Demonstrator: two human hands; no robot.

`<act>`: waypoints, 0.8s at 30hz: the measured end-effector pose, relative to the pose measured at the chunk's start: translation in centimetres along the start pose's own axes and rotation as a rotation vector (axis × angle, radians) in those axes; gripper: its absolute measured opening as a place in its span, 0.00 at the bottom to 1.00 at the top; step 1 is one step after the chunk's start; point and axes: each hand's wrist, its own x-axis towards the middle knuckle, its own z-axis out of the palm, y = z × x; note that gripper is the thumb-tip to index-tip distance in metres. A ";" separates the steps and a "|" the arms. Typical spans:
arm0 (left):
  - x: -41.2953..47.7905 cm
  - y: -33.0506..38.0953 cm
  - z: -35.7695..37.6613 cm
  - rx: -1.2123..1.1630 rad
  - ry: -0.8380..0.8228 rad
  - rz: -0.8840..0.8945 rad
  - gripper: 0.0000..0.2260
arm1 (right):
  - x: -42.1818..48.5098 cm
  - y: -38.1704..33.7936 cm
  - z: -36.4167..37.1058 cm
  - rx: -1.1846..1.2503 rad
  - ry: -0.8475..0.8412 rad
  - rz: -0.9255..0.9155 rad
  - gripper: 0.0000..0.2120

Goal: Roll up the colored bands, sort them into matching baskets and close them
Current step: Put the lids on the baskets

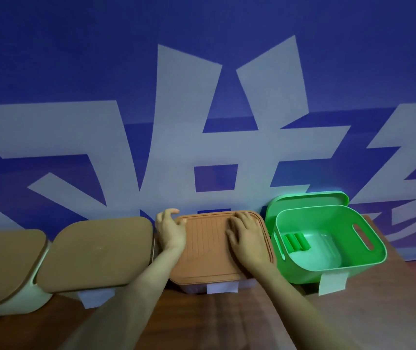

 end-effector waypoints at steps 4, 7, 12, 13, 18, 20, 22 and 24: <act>-3.5 -0.2 0.5 0.391 -0.299 0.395 0.19 | -1.7 -0.7 -0.8 -0.172 -0.271 -0.019 0.46; -5.0 -1.1 0.7 0.667 -0.512 0.430 0.25 | -2.2 -0.8 -0.8 -0.229 -0.344 -0.017 0.58; -5.1 -1.0 0.9 0.729 -0.583 0.389 0.25 | -1.9 -0.6 -0.9 -0.215 -0.440 -0.012 0.47; -4.9 -0.9 0.9 0.726 -0.593 0.380 0.25 | -1.5 -0.7 -1.1 -0.193 -0.464 -0.001 0.39; -2.9 0.8 1.0 0.691 -0.620 0.310 0.23 | 1.5 -0.5 -3.9 0.279 -0.419 0.093 0.20; -3.0 1.4 1.1 0.683 -0.607 0.289 0.23 | 1.5 0.1 -5.8 0.470 -0.236 0.150 0.15; -3.6 1.9 1.2 0.698 -0.552 0.297 0.23 | 0.8 1.4 -8.2 0.553 -0.135 0.195 0.11; -4.5 2.7 2.0 0.689 -0.461 0.374 0.23 | 0.1 3.4 -10.5 0.599 -0.080 0.220 0.08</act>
